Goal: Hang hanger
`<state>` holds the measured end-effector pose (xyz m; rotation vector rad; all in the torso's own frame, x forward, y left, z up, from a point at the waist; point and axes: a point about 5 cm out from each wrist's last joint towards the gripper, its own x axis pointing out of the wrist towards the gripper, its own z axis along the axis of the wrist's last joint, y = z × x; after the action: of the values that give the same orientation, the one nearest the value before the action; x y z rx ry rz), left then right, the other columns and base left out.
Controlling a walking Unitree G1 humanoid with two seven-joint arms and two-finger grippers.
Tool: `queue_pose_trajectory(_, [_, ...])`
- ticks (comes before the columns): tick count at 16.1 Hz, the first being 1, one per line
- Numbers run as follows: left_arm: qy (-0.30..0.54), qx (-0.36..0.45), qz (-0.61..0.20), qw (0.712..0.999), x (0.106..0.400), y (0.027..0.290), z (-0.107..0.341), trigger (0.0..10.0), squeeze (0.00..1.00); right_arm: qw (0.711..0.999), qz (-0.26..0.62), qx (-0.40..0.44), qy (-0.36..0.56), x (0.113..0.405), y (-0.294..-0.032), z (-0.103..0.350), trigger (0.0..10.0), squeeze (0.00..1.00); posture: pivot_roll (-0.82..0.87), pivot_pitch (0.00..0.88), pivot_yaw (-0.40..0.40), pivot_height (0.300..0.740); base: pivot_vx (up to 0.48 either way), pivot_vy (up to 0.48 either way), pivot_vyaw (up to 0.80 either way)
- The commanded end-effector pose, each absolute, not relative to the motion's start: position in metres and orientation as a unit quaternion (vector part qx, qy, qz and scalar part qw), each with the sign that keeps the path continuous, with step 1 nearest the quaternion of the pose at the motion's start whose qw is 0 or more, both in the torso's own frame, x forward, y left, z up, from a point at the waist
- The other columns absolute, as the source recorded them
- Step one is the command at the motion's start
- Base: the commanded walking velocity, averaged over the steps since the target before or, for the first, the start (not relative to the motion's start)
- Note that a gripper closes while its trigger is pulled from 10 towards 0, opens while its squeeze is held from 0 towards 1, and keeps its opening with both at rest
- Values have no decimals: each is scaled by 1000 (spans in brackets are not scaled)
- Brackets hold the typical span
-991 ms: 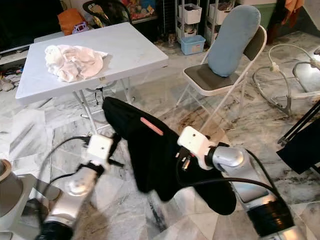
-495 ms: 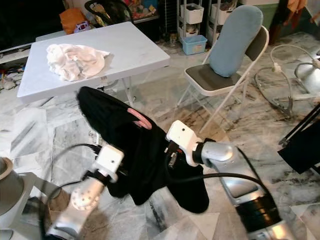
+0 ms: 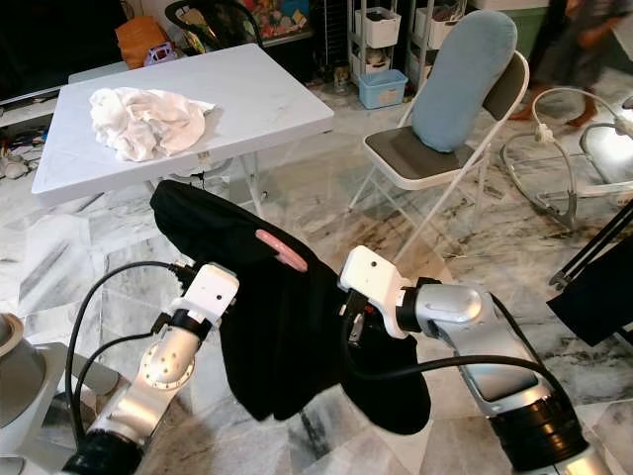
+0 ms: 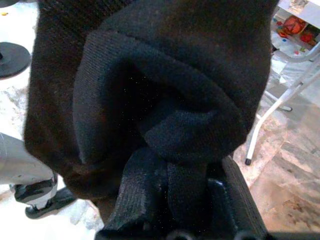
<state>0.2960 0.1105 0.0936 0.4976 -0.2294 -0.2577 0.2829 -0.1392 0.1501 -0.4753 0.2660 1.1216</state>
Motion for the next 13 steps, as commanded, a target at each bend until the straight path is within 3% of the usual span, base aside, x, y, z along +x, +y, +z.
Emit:
queue_pose_trajectory(1, [-121,245,-132,953,299,109,97,10000,1000,810,530,-230,97,284,-129,156,10000,0,-143,0,77,740,0,0,0])
queue_pose_trajectory(5, [-102,211,-224,946,274,83,81,10000,1000,868,451,-198,71,317,-112,159,10000,0,-113,0,60,740,0,0,0])
queue_pose_trajectory(8, [-110,240,-195,945,267,91,80,10000,1000,856,476,-188,71,311,-103,160,10000,0,-90,0,42,740,0,0,0])
queue_pose_trajectory(13, [-177,320,-110,924,281,118,107,10000,1000,856,464,-208,95,306,-122,155,10000,0,-102,5,52,740,0,0,0])
